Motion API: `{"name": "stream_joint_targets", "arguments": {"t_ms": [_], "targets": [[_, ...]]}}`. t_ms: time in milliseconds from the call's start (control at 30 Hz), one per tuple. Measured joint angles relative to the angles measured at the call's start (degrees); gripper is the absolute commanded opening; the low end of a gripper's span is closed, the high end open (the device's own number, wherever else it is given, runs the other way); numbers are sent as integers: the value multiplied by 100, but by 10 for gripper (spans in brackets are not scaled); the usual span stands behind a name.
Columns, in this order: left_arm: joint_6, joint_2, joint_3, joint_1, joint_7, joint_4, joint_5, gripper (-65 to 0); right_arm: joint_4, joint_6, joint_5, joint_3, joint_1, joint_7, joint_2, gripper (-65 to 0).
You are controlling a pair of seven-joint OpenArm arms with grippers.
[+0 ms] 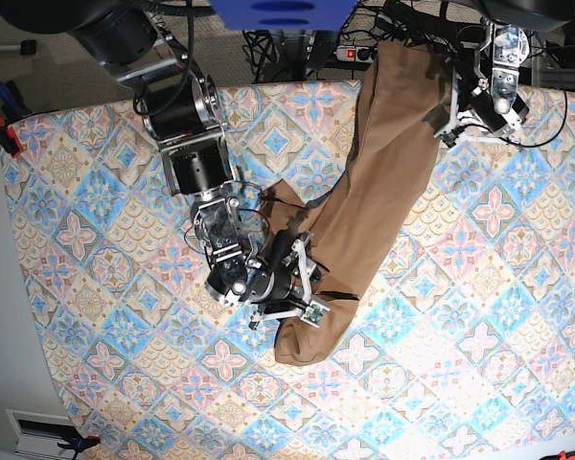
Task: Layout the t-shirt on the table in an organized manner, then fold the t-shirt properly
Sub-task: 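Hold the stretched shirt with both grippers and adjust the right gripper's grasp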
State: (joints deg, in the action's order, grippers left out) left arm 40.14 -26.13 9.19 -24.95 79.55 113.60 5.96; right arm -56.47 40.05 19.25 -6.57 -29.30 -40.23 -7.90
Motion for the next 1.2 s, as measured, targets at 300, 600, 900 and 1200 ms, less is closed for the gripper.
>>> {"name": "stream_joint_targets", "arguments": {"t_ms": [300, 600, 900, 1200], "targets": [[-2, 7, -4, 4, 7, 0, -13, -650, 50, 2, 26, 9, 24, 413, 0, -400], [-2, 7, -4, 4, 4, 0, -13, -650, 50, 2, 26, -9, 26, 564, -2, -399], [-2, -11, -2, 4, 7, 0, -15, -650, 282, -35, 17, -7, 328, 629, 0, -399], [-2, -9, -2, 0, 20, 0, -15, -650, 837, -39, -129, 20, 280, 1215, 66, -457]]}}
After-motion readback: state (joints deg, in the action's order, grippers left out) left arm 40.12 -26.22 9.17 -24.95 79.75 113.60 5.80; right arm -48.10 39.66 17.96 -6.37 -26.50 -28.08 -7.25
